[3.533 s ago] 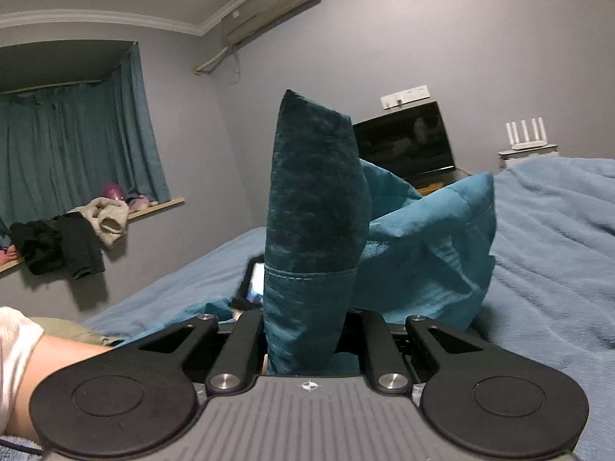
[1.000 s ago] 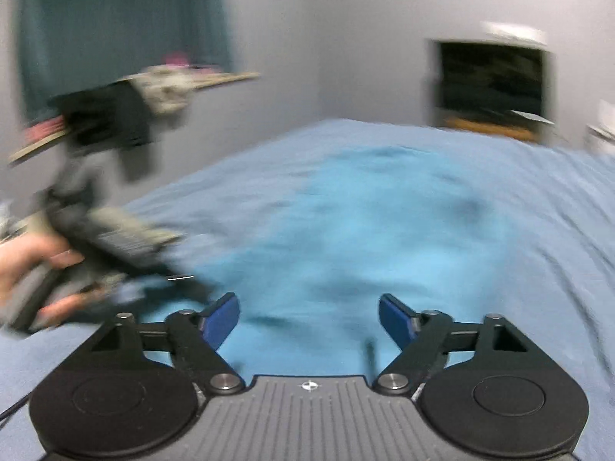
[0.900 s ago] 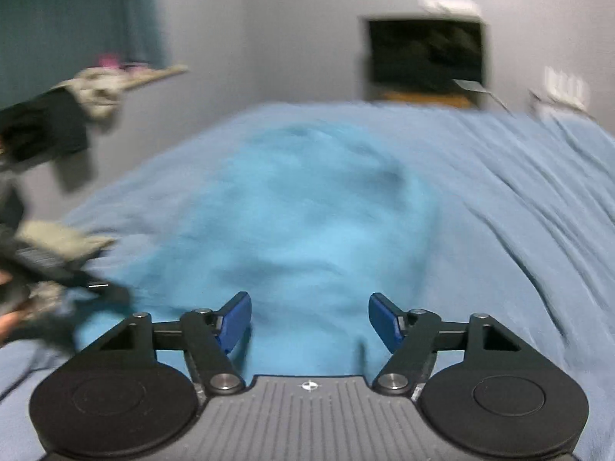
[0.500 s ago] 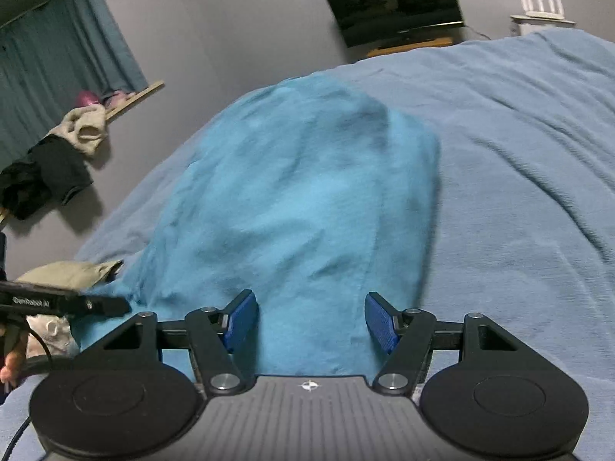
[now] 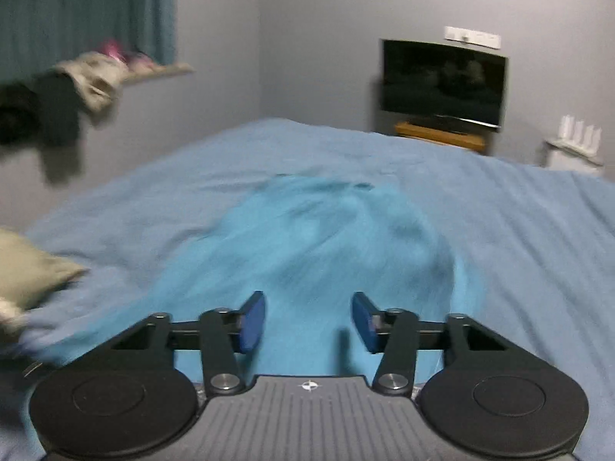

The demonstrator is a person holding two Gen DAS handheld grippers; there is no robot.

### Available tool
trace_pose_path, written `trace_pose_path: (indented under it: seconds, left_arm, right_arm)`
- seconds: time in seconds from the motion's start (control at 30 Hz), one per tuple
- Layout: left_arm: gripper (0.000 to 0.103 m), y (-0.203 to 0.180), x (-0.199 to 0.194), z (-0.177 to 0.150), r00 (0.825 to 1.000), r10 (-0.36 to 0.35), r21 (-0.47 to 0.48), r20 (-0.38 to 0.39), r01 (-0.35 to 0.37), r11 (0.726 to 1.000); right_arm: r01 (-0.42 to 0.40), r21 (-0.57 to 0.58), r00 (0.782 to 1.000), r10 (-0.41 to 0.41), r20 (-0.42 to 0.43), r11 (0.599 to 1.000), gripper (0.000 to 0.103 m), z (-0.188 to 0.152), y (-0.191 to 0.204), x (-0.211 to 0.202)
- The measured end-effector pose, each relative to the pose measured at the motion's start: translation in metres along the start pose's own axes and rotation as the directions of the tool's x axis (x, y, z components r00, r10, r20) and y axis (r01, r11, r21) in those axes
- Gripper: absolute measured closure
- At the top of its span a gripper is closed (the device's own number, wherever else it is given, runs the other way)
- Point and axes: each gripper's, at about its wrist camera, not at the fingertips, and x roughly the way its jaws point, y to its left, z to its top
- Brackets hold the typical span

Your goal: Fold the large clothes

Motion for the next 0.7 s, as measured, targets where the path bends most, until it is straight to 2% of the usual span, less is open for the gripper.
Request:
trace_pose_path:
  seconds: [0.07, 0.17, 0.33, 0.43, 0.53, 0.6, 0.63, 0.7]
  left_arm:
    - [0.094, 0.001, 0.000, 0.000, 1.000, -0.002, 0.002, -0.004, 0.002, 1.000]
    - [0.094, 0.003, 0.003, 0.000, 1.000, -0.001, -0.006, -0.014, 0.001, 1.000]
    - [0.094, 0.013, 0.013, 0.000, 0.999, -0.005, -0.047, -0.039, 0.003, 0.999]
    - [0.094, 0.011, 0.016, 0.003, 0.999, 0.014, -0.027, -0.041, -0.015, 1.000]
    - [0.088, -0.002, 0.005, 0.011, 0.997, 0.065, 0.041, 0.038, -0.066, 0.997]
    - [0.087, -0.013, -0.005, 0.015, 0.990, 0.065, 0.080, 0.122, -0.075, 0.994]
    - [0.086, -0.019, -0.008, 0.019, 0.988, 0.028, 0.099, 0.153, -0.044, 0.994]
    - [0.074, -0.029, -0.005, 0.022, 0.983, -0.056, 0.140, 0.172, 0.032, 0.990]
  right_arm:
    - [0.010, 0.048, 0.999, -0.009, -0.032, 0.999, 0.058, 0.014, -0.002, 0.027]
    - [-0.068, 0.111, 0.995, 0.077, -0.071, 0.991, 0.059, 0.016, -0.003, 0.065]
    - [-0.098, 0.082, 0.988, 0.107, -0.113, 0.992, 0.059, 0.018, 0.017, 0.118]
    - [-0.107, 0.079, 0.975, 0.121, -0.189, 0.991, 0.059, 0.026, 0.027, 0.153]
    - [-0.117, 0.132, 0.958, 0.147, -0.248, 0.984, 0.059, 0.027, 0.024, 0.174]
    - [-0.128, 0.142, 0.952, 0.161, -0.259, 0.982, 0.059, 0.029, 0.024, 0.182]
    - [-0.133, 0.141, 0.951, 0.167, -0.260, 0.981, 0.059, 0.030, 0.024, 0.184]
    - [-0.141, 0.136, 0.950, 0.173, -0.259, 0.981, 0.058, 0.024, 0.023, 0.187]
